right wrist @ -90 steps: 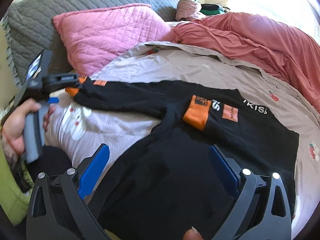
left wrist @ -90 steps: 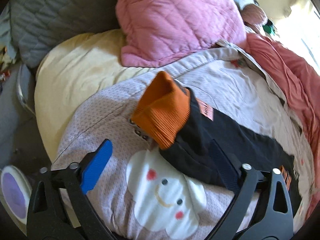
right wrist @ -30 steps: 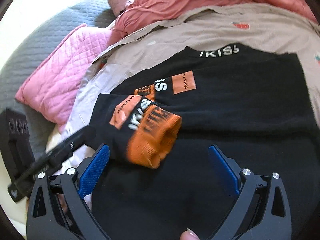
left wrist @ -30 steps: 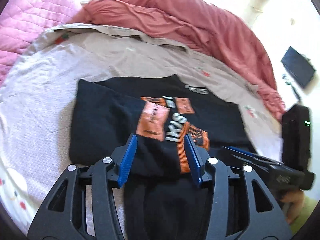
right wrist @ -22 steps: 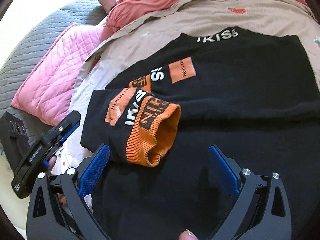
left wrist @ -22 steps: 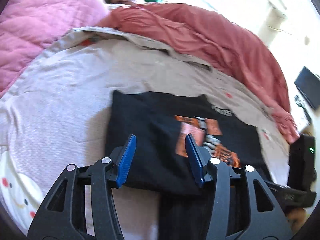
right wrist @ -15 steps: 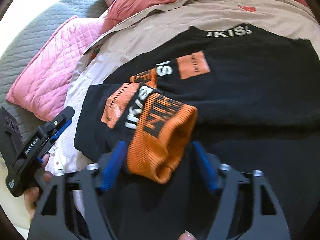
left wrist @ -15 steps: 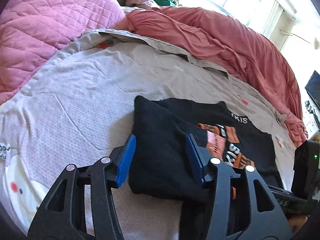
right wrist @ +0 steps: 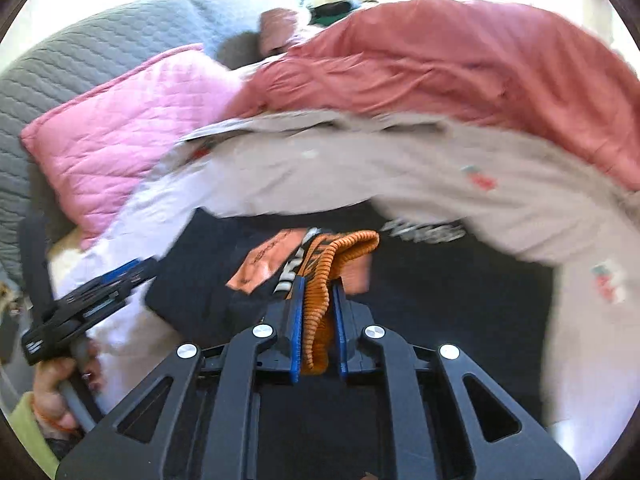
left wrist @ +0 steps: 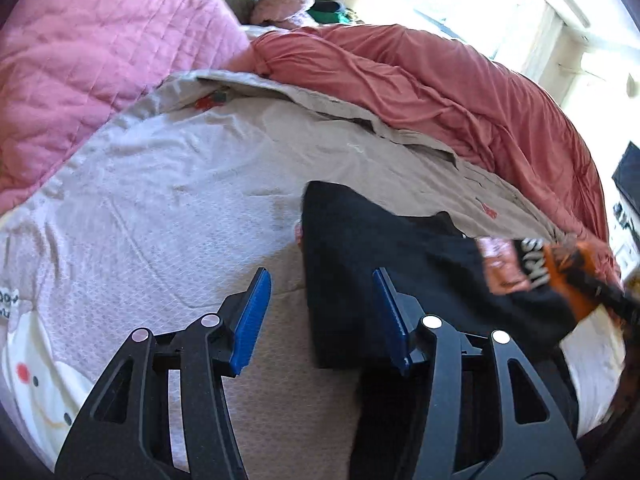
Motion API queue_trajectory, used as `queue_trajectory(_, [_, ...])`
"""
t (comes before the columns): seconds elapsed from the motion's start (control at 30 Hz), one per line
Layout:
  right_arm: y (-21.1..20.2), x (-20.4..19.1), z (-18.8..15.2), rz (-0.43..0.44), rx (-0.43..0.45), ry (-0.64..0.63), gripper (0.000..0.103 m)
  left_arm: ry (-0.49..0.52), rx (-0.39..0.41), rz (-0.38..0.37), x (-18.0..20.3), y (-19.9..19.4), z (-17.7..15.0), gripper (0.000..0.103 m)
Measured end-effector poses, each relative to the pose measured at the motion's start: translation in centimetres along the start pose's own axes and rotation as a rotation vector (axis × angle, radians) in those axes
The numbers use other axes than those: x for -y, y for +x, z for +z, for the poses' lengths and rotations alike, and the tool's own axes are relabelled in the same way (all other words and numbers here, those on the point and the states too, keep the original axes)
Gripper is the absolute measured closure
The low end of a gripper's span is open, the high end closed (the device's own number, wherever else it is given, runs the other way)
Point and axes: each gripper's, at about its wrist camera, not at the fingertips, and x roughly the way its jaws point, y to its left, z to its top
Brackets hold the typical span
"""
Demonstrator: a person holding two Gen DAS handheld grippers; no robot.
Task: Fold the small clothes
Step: 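Lift and reposition the cuff with the right tool over the folded body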
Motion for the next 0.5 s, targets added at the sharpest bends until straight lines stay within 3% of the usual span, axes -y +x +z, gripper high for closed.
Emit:
queue_trajectory(0.23, [-0.1, 7.9, -0.6, -0.213, -0.035, -0.023, 0.092, 0.099, -0.009, -0.028, 2.7, 0.5, -0.8, 0.059])
queue_trajectory(0.5, [2.5, 11.7, -3.5, -0.253, -0.106, -0.026, 0.092, 0.181, 0.000, -0.040, 5.2, 0.4, -1.5, 0.059])
